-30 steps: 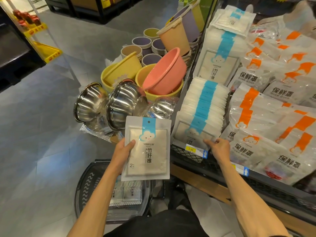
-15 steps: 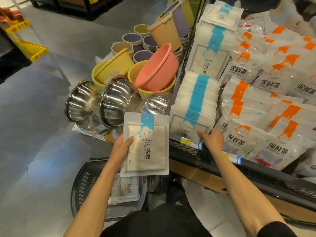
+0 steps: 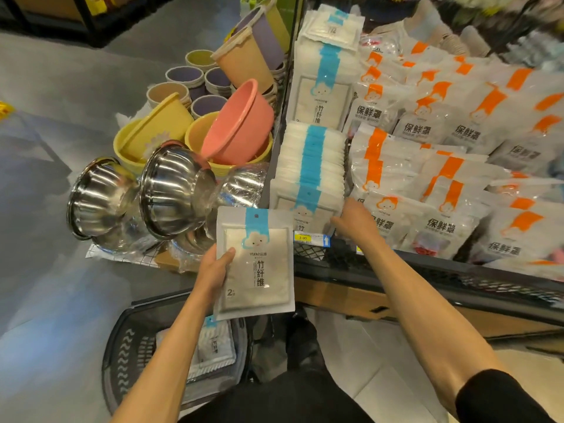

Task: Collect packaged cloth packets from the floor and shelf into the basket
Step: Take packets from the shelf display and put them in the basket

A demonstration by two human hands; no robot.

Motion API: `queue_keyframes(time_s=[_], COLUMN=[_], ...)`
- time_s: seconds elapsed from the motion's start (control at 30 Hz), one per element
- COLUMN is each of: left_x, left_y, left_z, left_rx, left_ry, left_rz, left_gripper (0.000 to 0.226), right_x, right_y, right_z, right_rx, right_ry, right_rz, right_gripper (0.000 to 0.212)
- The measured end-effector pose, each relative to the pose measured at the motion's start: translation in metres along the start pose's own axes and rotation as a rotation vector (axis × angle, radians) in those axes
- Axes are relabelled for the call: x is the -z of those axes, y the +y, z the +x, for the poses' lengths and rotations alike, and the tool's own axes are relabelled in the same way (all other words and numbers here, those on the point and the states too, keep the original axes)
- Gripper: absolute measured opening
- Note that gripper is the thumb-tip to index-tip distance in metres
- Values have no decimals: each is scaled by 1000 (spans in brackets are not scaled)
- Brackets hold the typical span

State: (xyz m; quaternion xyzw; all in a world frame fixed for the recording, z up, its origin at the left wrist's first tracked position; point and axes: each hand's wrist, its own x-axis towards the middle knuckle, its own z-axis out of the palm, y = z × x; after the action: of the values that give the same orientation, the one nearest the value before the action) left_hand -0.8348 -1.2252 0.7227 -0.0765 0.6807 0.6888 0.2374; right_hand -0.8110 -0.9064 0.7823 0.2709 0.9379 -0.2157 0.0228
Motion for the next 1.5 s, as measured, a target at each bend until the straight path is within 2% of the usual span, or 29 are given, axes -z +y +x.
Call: queue_keyframes(time_s=[0.1, 0.23, 0.33, 0.5, 0.63, 0.73, 0.83, 1.0, 1.13, 1.2, 1.27, 1.37, 1.43, 1.5], left_x=[-11, -35, -46, -60, -67, -73, -82, -95, -98, -99, -97, -94, -93, -93], left_y=[2, 14, 23, 35, 40, 48, 50, 53, 53, 50, 42, 30, 20, 11], left_z=[2, 1, 1, 0, 3, 5, 11, 23, 39, 51, 68, 89, 99, 105], left_rx=[-98, -203, -286, -314, -281, -266, -273, -194, -238, -282, -341, -386, -335, -272], left_ry=[-73, -190, -295, -391, -385, -404, -422, -377, -284, -179, -3, 113, 65, 12], left_rz=[129, 274, 311, 273, 190, 138, 53, -45, -27, 37, 168, 516, 693, 744], left_gripper=[19, 14, 16, 5, 12, 31, 19, 28, 19, 12, 8, 41, 77, 100], right_x=[17, 33, 36, 50, 65, 80, 96, 111, 117, 120, 123, 123, 118, 110], right_y=[-7, -32, -44, -57, -59, -59, -59, -65, -69, -71, -73, -76, -77, -76], right_z=[-7, -19, -25, -25, -20, -18, -16, -5, 13, 23, 33, 42, 47, 52], right_rx=[124, 332, 424, 456, 432, 406, 362, 344, 325, 315, 307, 323, 335, 339], right_ry=[28, -138, -180, -240, -297, -297, -297, -273, -239, -208, -162, -84, -53, -54], right_rz=[-242, -461, -558, -476, -369, -286, -203, -176, -241, -266, -290, -313, -337, -342], right_gripper=[40, 55, 61, 63, 50, 40, 34, 34, 37, 40, 43, 40, 39, 38])
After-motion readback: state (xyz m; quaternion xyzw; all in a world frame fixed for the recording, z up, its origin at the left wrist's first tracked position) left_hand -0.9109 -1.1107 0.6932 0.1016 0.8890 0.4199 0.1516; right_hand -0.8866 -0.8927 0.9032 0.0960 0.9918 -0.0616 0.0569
